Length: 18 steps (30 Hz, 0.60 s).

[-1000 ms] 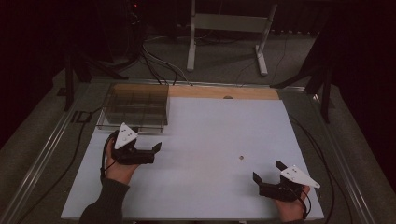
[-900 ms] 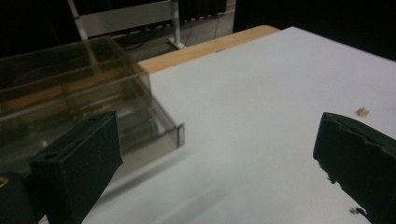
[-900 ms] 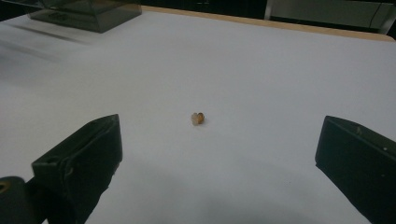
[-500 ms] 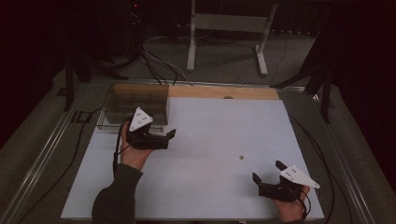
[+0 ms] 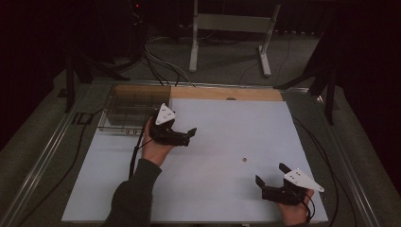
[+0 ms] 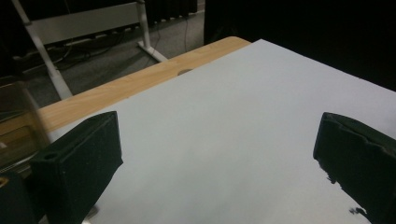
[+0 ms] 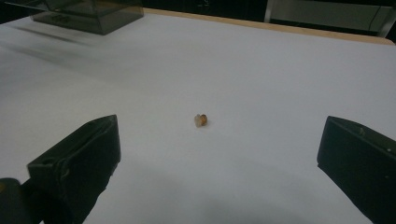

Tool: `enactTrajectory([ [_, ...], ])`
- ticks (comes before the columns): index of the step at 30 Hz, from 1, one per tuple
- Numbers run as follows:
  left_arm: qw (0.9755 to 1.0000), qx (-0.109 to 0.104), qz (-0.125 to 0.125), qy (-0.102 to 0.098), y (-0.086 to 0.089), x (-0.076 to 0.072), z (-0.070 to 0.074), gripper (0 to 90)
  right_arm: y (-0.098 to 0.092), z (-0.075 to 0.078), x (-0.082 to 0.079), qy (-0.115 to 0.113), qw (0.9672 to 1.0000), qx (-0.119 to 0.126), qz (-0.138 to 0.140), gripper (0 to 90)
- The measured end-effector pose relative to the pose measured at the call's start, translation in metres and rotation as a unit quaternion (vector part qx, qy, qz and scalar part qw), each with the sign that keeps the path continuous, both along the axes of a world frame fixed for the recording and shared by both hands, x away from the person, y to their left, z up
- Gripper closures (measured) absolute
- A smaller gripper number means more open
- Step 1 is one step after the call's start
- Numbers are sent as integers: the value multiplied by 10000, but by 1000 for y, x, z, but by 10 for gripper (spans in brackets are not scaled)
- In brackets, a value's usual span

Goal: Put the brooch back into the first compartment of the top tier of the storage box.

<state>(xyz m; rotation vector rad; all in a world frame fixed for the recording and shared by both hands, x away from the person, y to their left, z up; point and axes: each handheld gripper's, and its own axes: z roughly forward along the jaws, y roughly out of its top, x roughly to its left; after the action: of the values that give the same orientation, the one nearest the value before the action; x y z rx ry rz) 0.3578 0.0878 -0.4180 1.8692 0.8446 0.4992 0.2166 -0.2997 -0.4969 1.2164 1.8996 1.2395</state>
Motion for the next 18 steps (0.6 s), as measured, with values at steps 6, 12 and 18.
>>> enactTrajectory([
  [6,9998,-13,-158,93,-20,8,-4,18,2,2,-3,-70,10000,23,51,0],
  [12,9995,61,-202,218,-41,14,-13,18,1,2,-3,-65,10000,41,34,0],
  [18,9989,96,-301,348,-60,19,-20,21,2,2,-3,-61,10000,25,36,0],
])
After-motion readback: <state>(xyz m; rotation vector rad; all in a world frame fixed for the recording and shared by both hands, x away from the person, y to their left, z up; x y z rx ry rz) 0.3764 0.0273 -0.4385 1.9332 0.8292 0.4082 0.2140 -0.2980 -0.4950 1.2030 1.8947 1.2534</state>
